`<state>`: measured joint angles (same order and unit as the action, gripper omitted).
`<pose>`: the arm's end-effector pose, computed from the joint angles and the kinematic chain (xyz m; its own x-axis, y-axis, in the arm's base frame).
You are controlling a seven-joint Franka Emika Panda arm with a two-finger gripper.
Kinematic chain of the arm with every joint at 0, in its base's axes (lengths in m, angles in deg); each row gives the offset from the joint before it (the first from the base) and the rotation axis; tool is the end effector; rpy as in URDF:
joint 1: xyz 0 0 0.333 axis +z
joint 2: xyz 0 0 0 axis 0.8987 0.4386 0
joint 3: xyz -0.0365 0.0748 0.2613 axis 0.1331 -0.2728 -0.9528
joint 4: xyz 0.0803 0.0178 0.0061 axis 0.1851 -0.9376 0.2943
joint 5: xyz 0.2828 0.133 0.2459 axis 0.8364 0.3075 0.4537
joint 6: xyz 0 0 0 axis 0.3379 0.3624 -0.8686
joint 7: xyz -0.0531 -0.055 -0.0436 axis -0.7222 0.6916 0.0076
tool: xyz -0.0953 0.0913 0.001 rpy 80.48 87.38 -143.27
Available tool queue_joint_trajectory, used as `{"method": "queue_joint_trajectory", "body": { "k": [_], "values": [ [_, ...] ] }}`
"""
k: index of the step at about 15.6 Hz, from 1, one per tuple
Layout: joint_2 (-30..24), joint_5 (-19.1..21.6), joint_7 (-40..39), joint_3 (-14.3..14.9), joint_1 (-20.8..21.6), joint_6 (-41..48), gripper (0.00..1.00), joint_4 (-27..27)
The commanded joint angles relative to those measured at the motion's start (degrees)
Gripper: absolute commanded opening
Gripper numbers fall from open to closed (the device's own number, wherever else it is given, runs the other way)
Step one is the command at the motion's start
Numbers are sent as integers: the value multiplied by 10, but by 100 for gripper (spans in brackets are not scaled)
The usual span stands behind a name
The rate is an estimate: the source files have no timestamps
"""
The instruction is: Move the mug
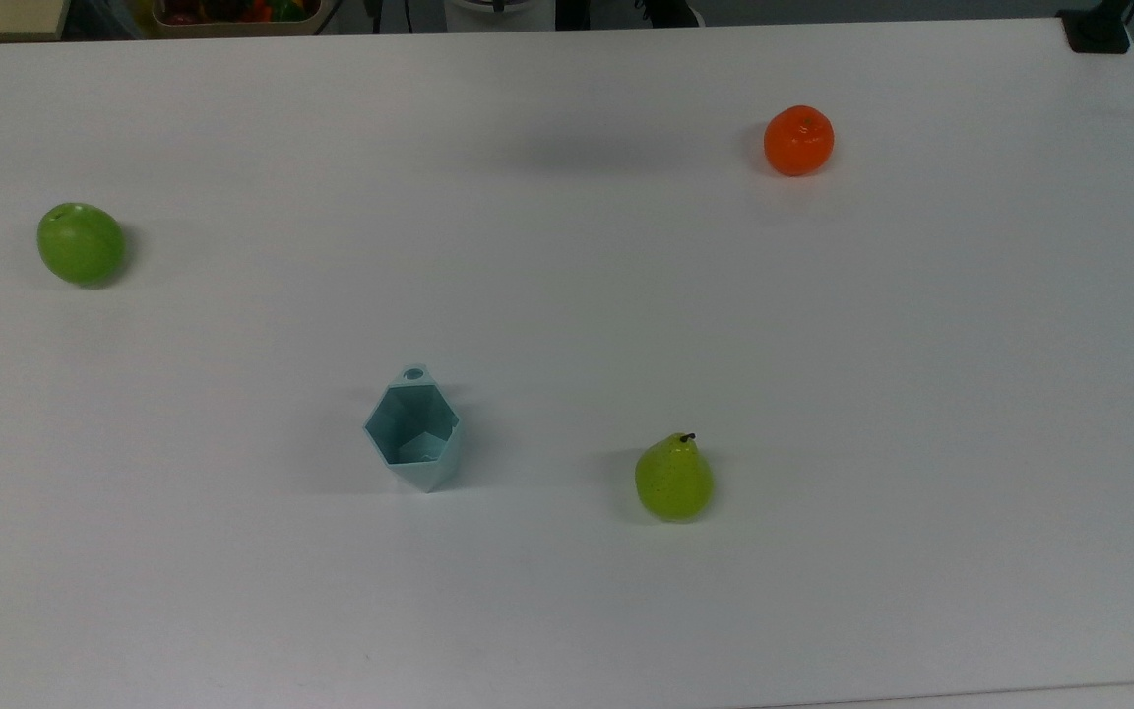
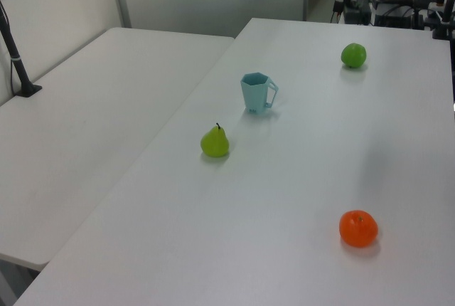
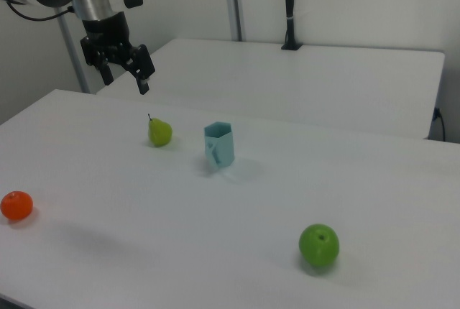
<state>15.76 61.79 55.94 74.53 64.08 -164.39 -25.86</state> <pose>0.5658 0.0223 0.5722 0.9909 0.0463 0.1263 0.0548 -0.9964 -0.0649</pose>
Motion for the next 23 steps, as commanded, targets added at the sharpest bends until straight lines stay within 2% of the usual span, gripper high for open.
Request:
{"method": "queue_joint_trajectory", "body": {
  "k": [1, 23],
  "values": [
    [-14, -7, -6, 7, 9, -16, 100, -22],
    [1, -3, -11, 8, 7, -18, 100, -17]
  ]
}}
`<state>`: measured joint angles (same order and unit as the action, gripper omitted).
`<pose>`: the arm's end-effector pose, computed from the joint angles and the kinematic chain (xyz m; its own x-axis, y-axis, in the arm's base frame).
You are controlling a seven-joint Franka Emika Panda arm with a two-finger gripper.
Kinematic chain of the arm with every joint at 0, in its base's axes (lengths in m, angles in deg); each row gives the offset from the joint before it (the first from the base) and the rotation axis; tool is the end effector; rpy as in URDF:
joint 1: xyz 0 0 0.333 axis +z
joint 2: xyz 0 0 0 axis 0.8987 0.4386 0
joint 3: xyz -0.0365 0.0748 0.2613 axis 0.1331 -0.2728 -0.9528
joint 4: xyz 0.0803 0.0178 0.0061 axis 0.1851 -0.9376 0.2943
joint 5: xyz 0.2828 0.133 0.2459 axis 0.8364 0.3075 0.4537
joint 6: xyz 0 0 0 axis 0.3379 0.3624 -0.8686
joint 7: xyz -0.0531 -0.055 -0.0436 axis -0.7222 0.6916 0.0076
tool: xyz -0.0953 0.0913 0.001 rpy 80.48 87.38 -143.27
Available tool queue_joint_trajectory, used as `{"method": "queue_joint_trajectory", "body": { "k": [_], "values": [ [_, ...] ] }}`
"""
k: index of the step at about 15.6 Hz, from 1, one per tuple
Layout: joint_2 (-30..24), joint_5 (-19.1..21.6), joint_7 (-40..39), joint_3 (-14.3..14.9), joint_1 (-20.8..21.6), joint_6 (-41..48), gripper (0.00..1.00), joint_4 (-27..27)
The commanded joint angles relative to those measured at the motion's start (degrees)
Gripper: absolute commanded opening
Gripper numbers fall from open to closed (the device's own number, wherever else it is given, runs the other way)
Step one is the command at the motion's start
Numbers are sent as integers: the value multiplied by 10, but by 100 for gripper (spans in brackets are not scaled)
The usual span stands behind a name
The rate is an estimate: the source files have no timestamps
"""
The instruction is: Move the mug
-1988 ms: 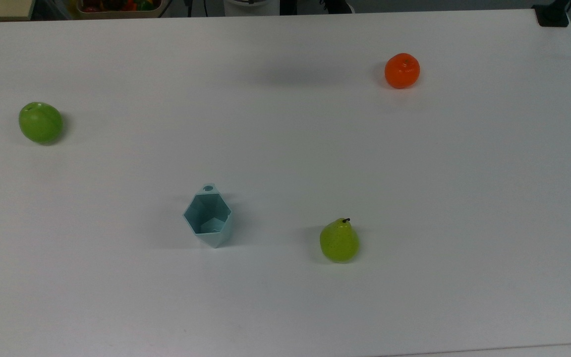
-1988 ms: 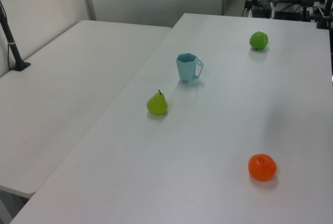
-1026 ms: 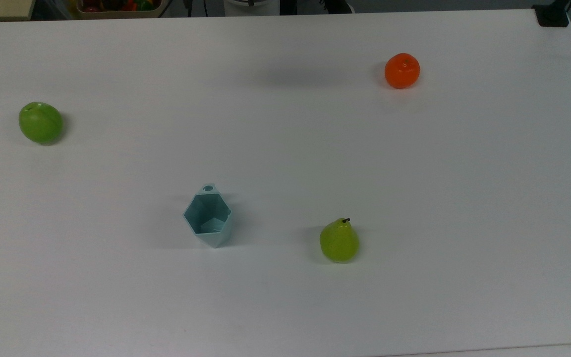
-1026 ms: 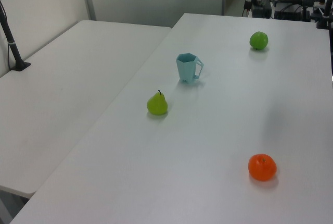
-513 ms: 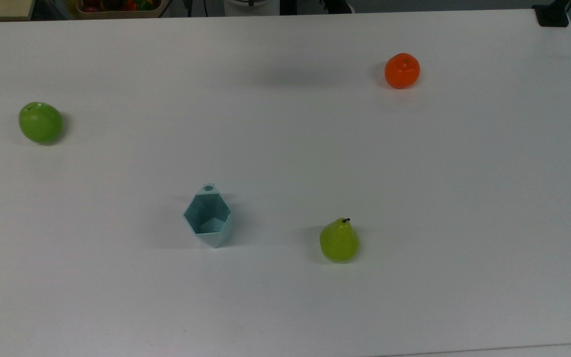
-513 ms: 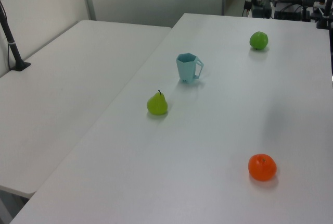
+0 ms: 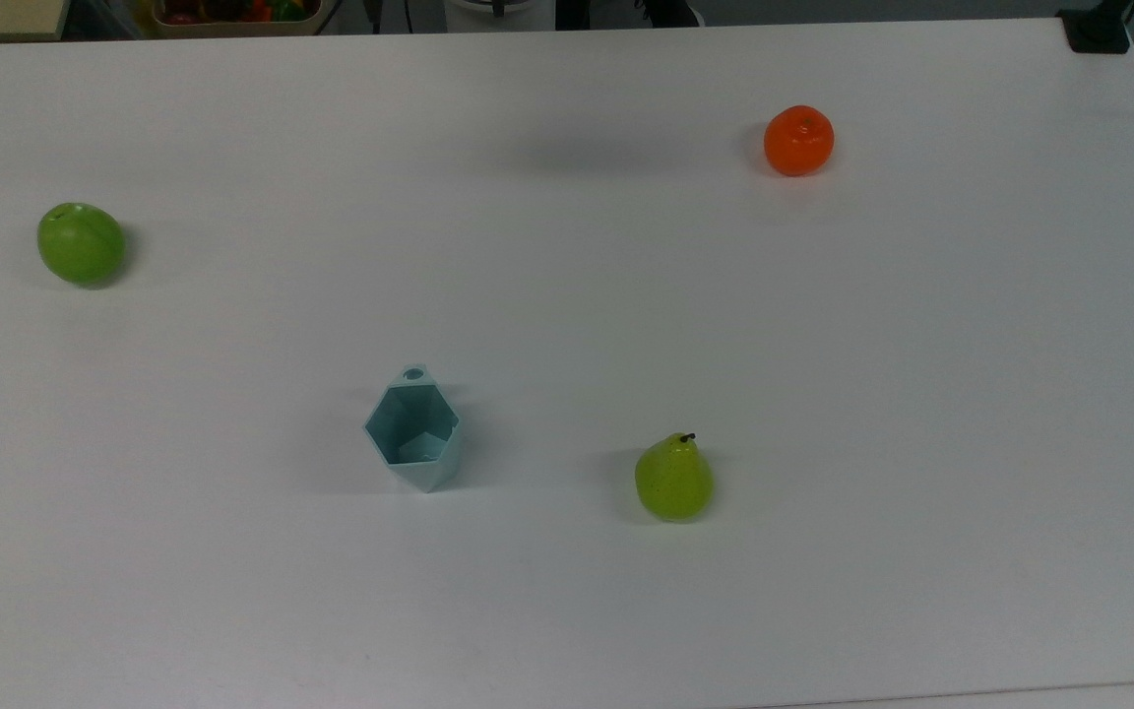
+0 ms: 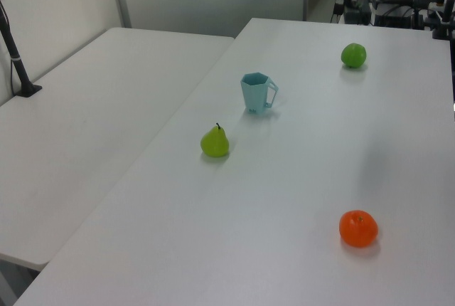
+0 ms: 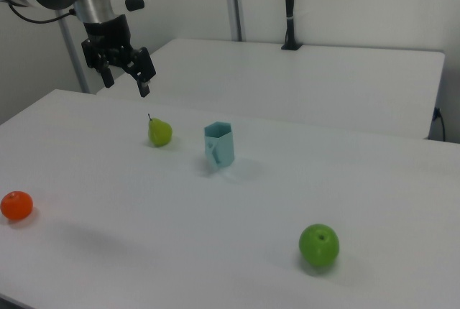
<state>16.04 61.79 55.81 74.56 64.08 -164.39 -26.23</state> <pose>0.5667 0.0220 0.5662 0.9922 0.0481 0.1152 0.0558 -0.9963 -0.0651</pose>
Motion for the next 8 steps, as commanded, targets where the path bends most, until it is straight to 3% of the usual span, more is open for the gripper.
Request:
{"method": "queue_joint_trajectory", "body": {
  "k": [1, 8],
  "values": [
    [0, -4, -11, 7, 7, -18, 100, -13],
    [23, -5, 2, 7, 8, -83, 100, -13]
  ]
}}
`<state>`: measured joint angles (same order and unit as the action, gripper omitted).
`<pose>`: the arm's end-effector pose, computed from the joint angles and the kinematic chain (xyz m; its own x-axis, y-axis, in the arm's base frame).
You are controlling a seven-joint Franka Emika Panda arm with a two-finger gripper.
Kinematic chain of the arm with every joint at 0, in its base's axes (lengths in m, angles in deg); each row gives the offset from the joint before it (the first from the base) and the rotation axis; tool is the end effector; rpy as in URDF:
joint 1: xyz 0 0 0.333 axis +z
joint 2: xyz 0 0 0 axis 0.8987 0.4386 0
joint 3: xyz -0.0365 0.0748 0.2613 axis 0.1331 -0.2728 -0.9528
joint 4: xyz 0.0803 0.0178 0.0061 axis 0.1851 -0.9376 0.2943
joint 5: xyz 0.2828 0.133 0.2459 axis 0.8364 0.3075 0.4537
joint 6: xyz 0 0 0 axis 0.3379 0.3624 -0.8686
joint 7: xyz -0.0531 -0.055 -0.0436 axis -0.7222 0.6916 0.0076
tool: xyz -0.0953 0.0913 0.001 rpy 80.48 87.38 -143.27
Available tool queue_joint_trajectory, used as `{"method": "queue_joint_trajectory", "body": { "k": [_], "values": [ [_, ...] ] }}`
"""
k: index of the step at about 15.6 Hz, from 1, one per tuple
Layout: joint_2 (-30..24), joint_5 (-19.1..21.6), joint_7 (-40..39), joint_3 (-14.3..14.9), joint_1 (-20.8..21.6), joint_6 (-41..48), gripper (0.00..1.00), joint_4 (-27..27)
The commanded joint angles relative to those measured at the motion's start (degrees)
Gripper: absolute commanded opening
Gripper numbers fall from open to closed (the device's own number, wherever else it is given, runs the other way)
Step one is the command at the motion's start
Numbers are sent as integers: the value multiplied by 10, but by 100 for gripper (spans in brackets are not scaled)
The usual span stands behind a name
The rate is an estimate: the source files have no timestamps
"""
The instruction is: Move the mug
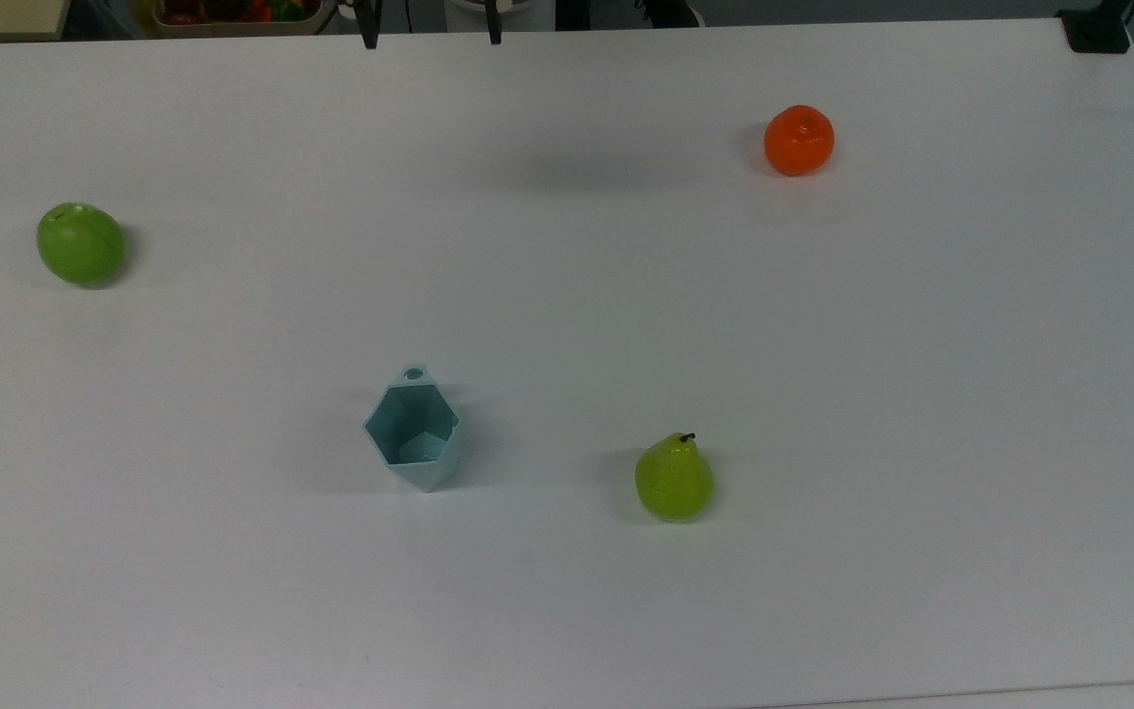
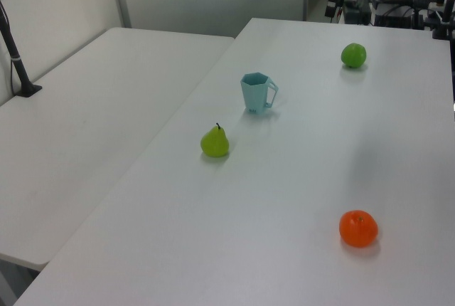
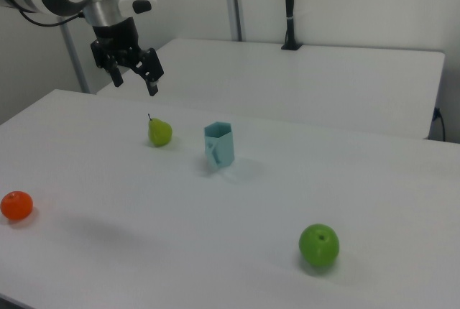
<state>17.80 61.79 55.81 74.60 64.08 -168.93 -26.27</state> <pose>0.5831 0.0212 0.5565 0.9859 0.0417 0.1623 0.0527 -0.9965 -0.0642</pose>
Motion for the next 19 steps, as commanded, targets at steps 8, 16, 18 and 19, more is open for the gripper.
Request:
{"method": "queue_joint_trajectory", "body": {
  "k": [8, 16, 18, 19],
  "values": [
    [53, -10, 55, 7, 8, -124, 70, -16],
    [113, -21, 48, 8, 2, -195, 70, -19],
    [131, -23, 49, 8, 2, -215, 71, -18],
    [140, -23, 50, 8, 3, -226, 71, -17]
  ]
}}
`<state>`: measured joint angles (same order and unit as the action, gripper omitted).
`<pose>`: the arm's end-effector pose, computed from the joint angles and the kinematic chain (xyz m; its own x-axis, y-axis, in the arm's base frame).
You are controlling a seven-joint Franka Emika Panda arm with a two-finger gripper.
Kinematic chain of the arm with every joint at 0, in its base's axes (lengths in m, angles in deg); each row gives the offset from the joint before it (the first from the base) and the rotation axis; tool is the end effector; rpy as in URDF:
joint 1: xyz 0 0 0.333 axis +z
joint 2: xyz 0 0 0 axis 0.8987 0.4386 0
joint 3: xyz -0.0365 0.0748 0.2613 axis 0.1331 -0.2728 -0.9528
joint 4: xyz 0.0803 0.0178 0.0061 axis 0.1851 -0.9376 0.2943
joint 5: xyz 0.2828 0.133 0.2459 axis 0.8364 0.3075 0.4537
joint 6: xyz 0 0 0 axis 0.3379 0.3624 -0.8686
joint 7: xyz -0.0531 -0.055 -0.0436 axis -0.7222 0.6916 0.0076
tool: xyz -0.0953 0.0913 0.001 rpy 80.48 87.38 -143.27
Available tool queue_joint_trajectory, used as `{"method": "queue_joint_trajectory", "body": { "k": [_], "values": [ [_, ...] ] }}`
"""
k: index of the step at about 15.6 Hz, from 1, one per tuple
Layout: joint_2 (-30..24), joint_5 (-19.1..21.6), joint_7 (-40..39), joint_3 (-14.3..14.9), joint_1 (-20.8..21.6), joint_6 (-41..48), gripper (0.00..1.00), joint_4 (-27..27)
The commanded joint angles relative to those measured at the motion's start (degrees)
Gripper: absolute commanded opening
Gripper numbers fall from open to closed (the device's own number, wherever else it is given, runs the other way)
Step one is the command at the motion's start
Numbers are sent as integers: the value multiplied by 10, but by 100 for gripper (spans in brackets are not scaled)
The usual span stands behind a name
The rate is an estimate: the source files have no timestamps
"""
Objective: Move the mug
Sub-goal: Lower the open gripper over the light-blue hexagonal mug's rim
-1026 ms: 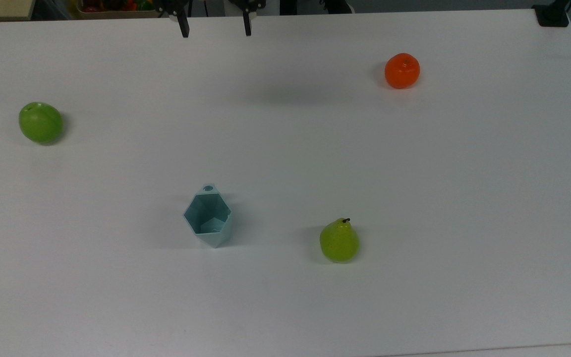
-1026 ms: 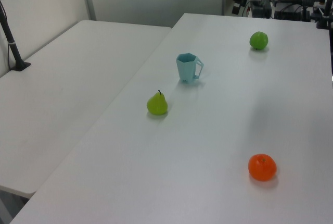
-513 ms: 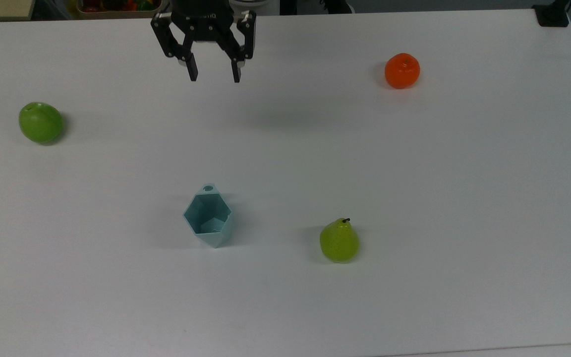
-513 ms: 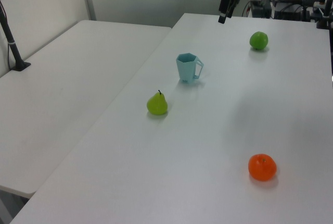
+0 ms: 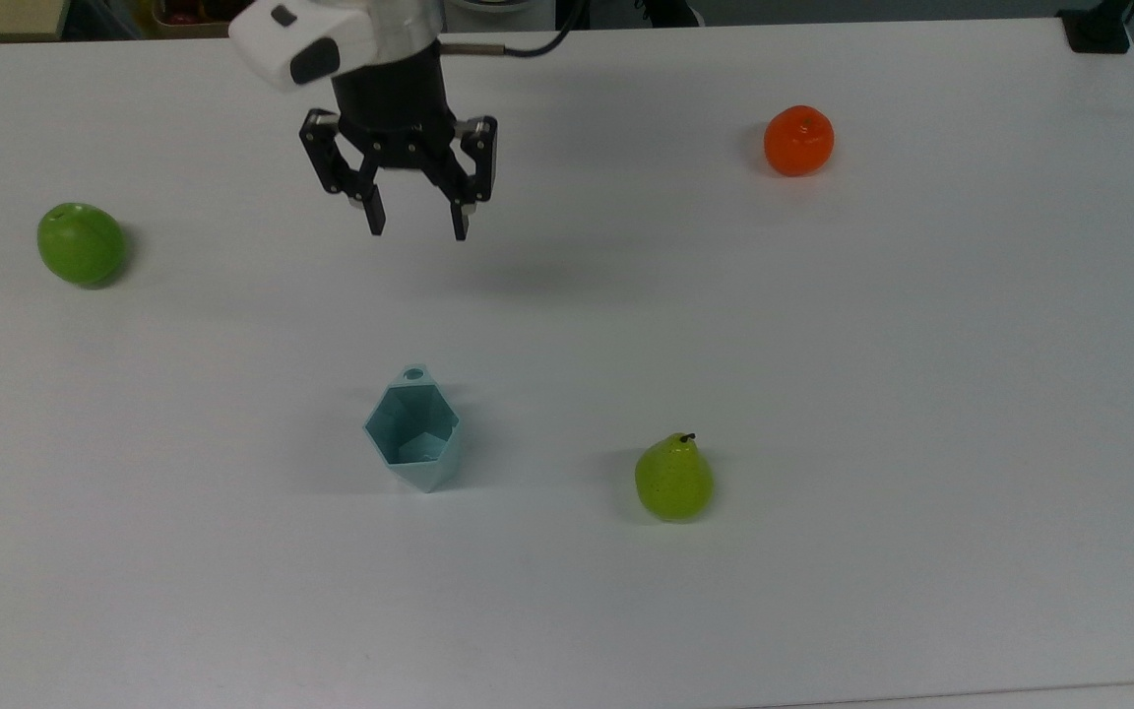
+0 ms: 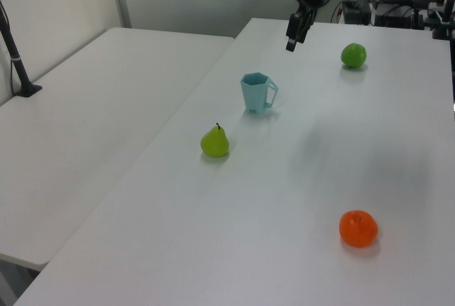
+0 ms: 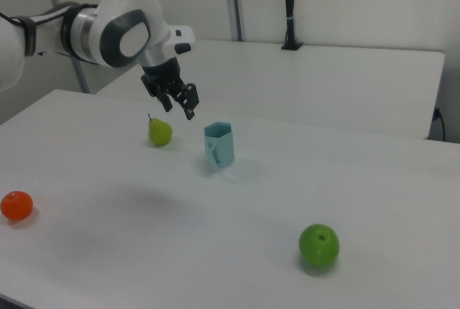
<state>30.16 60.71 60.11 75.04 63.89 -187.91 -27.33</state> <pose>0.6553 0.0108 0.4504 0.9659 -0.0571 0.2524 -0.0426 -0.9971 -0.0624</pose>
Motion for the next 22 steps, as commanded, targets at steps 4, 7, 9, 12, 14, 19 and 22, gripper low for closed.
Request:
{"method": "queue_joint_trajectory", "body": {
  "k": [4, 7, 9, 12, 14, 19, 22],
  "values": [
    [47, -27, 12, 9, 4, -75, 71, -8],
    [70, -29, 12, 11, 4, -96, 70, -8],
    [84, -34, 13, 11, 4, -106, 70, -6],
    [98, -38, 13, 11, 4, -121, 70, -7],
    [109, -42, 13, 11, 4, -126, 70, -6],
    [134, -57, 13, 11, 4, -165, 69, -5],
    [144, -64, 14, 11, 4, -177, 68, -4]
  ]
}}
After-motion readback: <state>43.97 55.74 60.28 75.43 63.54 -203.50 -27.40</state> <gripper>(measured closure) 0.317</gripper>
